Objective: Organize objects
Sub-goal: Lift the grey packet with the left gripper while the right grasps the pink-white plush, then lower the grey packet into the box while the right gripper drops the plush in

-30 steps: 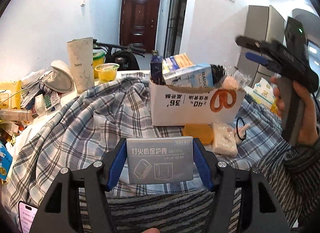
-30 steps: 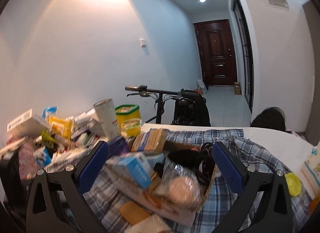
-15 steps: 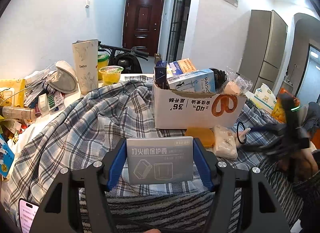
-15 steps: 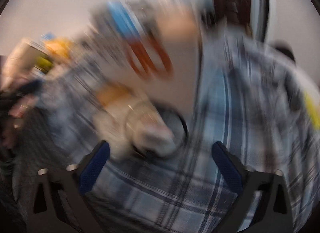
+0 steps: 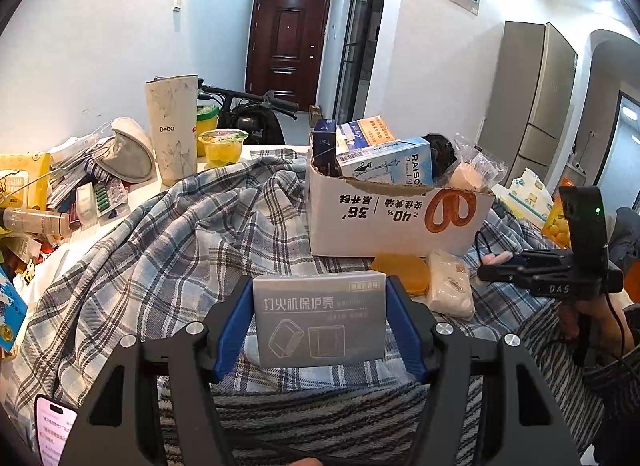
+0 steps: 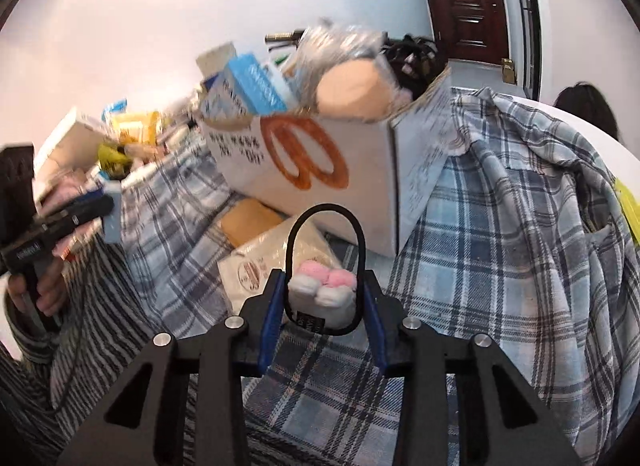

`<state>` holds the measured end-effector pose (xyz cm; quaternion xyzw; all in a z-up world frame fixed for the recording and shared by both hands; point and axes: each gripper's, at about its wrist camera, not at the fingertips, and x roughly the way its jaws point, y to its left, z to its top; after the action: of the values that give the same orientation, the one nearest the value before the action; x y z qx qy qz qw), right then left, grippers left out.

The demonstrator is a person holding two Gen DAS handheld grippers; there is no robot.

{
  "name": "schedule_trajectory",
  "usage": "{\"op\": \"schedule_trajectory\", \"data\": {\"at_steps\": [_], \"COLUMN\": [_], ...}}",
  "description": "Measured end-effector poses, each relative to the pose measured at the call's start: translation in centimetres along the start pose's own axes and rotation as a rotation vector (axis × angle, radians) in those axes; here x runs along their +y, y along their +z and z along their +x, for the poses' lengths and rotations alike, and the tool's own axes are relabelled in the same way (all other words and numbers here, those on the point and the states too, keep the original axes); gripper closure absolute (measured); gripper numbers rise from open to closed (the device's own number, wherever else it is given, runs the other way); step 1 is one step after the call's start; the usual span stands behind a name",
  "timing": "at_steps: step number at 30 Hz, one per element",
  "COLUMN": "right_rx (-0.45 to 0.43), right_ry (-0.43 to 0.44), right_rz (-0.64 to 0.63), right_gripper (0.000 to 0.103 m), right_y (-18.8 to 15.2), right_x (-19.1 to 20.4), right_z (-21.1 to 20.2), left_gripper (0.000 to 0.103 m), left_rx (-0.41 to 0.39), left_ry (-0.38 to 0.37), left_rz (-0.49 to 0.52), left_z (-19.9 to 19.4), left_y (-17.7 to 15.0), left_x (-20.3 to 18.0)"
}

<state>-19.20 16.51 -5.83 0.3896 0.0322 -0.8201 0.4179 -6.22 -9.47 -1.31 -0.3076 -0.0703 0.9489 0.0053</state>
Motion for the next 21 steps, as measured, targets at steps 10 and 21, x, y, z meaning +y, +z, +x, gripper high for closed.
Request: {"op": "schedule_trajectory", "data": {"at_steps": [10,21], "right_rx": [-0.017,-0.071], "right_ry": [0.038,0.042], "right_rz": [0.0,0.009], "right_gripper": [0.067,0.067], "right_y": [0.2,0.2], "right_x": [-0.2,-0.5], "right_z": [-1.0,-2.4], "left_gripper": [0.036,0.037], "left_rx": [0.007,-0.089], "left_ry": [-0.04,-0.031], "left_rz": [-0.025,-0.051], "left_z": [0.3,-1.7], "left_y": [-0.1,3.9], "left_x": [0.4,-0.3]}}
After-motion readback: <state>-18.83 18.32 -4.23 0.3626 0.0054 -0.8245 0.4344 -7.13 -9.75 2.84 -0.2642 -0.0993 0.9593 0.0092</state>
